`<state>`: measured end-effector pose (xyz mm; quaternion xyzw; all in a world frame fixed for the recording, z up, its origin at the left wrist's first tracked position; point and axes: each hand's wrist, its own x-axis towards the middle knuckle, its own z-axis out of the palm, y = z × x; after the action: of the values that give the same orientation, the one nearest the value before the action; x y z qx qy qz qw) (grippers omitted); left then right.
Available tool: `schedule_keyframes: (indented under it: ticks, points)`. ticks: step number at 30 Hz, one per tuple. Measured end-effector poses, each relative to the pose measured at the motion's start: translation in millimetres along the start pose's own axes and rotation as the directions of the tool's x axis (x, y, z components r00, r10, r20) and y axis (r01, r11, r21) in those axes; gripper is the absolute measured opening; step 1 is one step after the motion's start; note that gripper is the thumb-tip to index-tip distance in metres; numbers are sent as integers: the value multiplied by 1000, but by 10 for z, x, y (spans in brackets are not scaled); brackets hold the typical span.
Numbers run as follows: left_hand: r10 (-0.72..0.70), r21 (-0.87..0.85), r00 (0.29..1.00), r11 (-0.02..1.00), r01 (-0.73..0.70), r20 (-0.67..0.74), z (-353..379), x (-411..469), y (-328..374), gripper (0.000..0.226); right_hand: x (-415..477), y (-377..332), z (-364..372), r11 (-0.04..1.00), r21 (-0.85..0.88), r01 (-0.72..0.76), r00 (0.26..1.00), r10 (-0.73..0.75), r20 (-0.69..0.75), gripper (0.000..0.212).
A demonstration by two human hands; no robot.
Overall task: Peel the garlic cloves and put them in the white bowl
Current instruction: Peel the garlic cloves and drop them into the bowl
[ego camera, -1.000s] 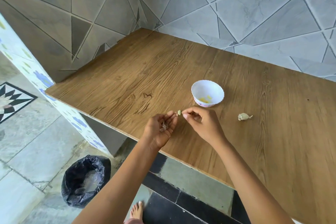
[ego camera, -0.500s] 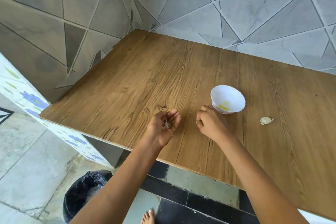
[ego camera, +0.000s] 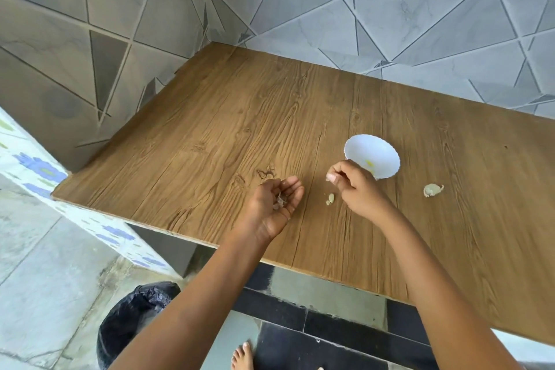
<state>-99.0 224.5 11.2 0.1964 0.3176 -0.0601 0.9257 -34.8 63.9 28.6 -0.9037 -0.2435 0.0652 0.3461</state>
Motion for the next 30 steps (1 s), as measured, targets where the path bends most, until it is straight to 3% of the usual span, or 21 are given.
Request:
schedule_keyframes:
  ticks: [3, 6, 9, 13, 18, 23, 26, 30]
  points:
    - [-2, 11, 1000, 1000, 2, -3, 40, -16, -48, 34, -12, -24, -5, 1000, -11, -10, 997, 9, -83, 9]
    - [-5, 34, 1000, 999, 6, -9, 59, -40, -89, 35, -6, -91, -48, 993, 98, -59, 997, 63, -37, 9]
    - [-1, 14, 1000, 1000, 1, -4, 79, -68, -116, 35, -71, -298, -12, 986, 151, 69, 997, -74, 28, 12]
    - [26, 15, 999, 1000, -26, -33, 95, -136, -120, 30, -165, -433, 217, 932, -96, 349, 937, -346, 50, 18]
    - [73, 69, 996, 995, -69, -49, 103, -273, -141, 38, -253, -455, 351, 884, -269, 382, 900, -422, -109, 8]
    - [96, 77, 995, 993, -94, -20, 105, -300, -203, 37, -261, -338, 297, 908, -184, 376, 906, -402, -133, 14]
    - [106, 54, 994, 993, -106, -1, 134, -273, -245, 36, -234, -269, 217, 909, -90, 406, 906, -413, -86, 5]
    - [89, -28, 996, 996, -88, 21, 143, -234, -264, 38, -145, -102, 62, 940, -74, 332, 928, -340, -151, 7]
